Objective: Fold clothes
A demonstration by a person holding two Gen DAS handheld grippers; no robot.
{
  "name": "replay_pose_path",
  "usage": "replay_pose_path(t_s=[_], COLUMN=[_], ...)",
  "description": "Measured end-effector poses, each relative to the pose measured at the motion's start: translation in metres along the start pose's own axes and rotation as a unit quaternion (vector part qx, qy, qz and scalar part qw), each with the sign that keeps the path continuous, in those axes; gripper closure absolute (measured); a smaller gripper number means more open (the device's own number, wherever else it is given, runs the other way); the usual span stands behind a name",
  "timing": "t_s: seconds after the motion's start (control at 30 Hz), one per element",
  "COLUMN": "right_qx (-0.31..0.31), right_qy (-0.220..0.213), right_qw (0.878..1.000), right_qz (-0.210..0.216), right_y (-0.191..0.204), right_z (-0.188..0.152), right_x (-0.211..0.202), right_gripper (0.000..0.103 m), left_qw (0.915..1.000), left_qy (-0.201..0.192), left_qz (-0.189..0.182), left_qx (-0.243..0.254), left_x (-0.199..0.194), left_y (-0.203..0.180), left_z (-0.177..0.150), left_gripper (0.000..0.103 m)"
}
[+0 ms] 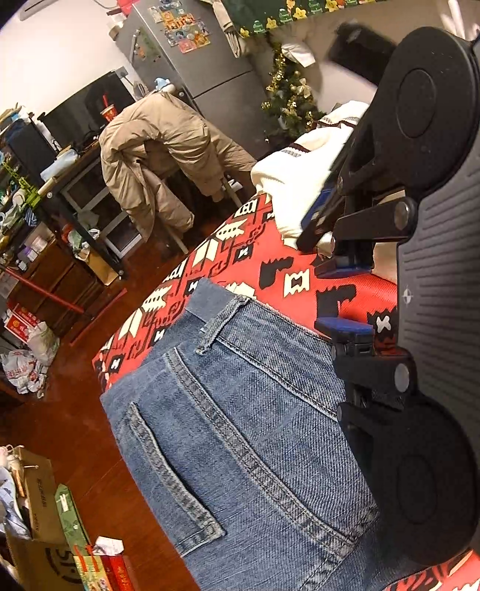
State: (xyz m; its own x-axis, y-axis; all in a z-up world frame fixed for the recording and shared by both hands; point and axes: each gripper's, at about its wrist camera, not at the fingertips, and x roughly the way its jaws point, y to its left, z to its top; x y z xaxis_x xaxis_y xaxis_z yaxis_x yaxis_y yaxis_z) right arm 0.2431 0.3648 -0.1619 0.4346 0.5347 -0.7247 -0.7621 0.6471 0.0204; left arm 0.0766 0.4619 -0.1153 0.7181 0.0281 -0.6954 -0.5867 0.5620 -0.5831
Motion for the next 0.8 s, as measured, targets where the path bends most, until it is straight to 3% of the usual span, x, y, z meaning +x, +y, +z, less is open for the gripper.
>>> replay_pose_path(t_s=[0.13, 0.33, 0.43, 0.53, 0.7, 0.77, 0.8], right_qx=[-0.01, -0.011, 0.06, 0.17, 0.229, 0.23, 0.228], right_qy=[0.01, -0.001, -0.009, -0.029, -0.014, -0.013, -0.017], right_qw=[0.999, 0.998, 0.998, 0.984, 0.97, 0.969, 0.968], right_qz=[-0.045, -0.064, -0.022, 0.052, 0.081, 0.094, 0.101], right_y=[0.007, 0.009, -0.005, -0.029, -0.05, -0.052, -0.052], right_z=[0.006, 0.002, 0.003, 0.007, 0.004, 0.005, 0.007], right_x=[0.004, 0.003, 0.002, -0.004, 0.016, 0.014, 0.011], right_gripper=[0.088, 0.095, 0.099, 0.099, 0.098, 0.084, 0.069], left_qw=[1.0, 1.0, 0.9999, 0.9998, 0.9999, 0.9998, 0.9998], left_qy=[-0.003, 0.004, -0.002, -0.006, 0.001, 0.001, 0.002], left_qz=[-0.004, -0.007, -0.011, -0.015, -0.014, -0.018, -0.02], left_qx=[-0.003, -0.001, -0.005, -0.012, -0.005, -0.002, -0.001], left_x=[-0.002, 0.0, -0.004, -0.005, -0.003, -0.003, -0.003], left_y=[0.001, 0.0, 0.002, 0.004, 0.002, 0.001, 0.001], left_z=[0.0, -0.001, 0.001, 0.002, 0.001, 0.0, 0.0], left_gripper=[0.081, 0.081, 0.081, 0.081, 0.081, 0.081, 0.081])
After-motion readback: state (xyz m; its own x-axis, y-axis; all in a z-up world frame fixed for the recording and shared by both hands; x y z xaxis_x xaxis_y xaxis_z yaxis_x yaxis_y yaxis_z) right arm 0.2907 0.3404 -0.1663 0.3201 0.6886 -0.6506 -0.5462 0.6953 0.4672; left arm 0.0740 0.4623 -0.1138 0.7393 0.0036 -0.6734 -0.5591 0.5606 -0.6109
